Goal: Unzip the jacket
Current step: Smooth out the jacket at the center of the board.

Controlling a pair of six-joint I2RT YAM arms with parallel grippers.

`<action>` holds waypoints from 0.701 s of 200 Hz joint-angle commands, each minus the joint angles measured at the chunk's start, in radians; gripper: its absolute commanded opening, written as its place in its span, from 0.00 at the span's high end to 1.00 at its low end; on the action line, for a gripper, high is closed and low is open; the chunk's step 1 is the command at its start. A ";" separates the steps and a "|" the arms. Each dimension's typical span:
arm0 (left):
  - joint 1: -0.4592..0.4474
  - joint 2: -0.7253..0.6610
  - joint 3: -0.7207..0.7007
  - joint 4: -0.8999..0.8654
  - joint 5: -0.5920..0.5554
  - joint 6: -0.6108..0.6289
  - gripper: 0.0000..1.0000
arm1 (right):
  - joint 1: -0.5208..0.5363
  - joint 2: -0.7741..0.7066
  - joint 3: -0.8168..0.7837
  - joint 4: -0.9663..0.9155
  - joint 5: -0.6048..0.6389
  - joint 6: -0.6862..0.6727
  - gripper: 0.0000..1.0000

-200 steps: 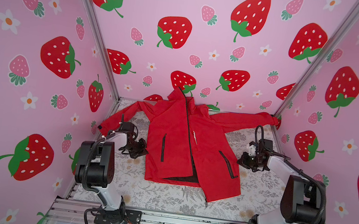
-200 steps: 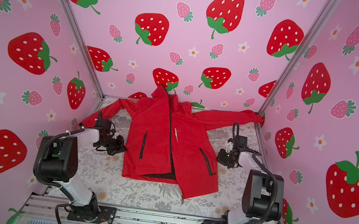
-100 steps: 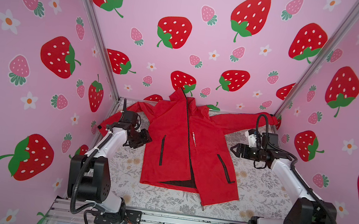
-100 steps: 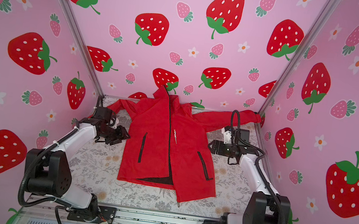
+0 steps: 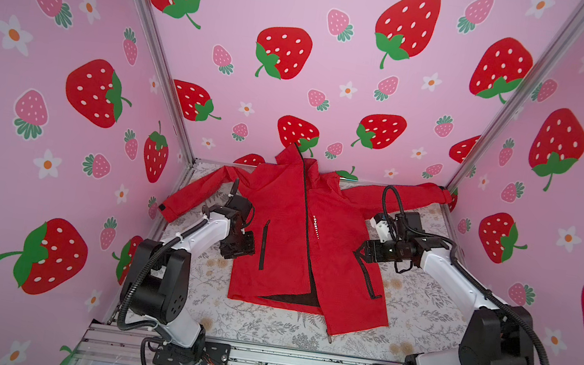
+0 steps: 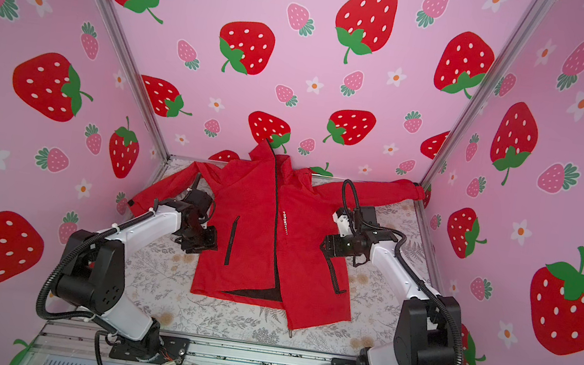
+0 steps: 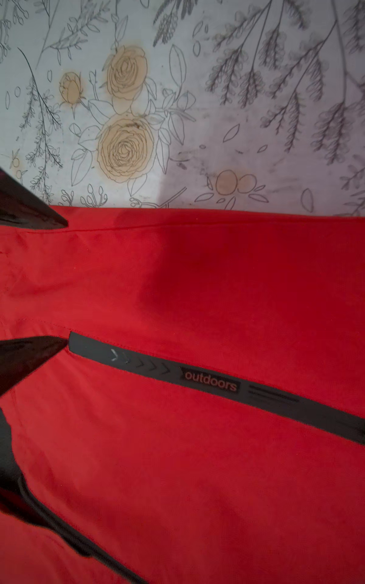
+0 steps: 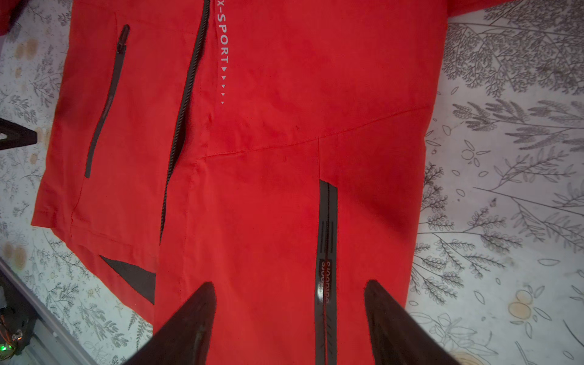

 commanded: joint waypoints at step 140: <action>-0.087 0.246 -0.022 0.055 -0.089 -0.047 0.62 | 0.069 0.024 0.032 -0.060 0.130 -0.053 0.26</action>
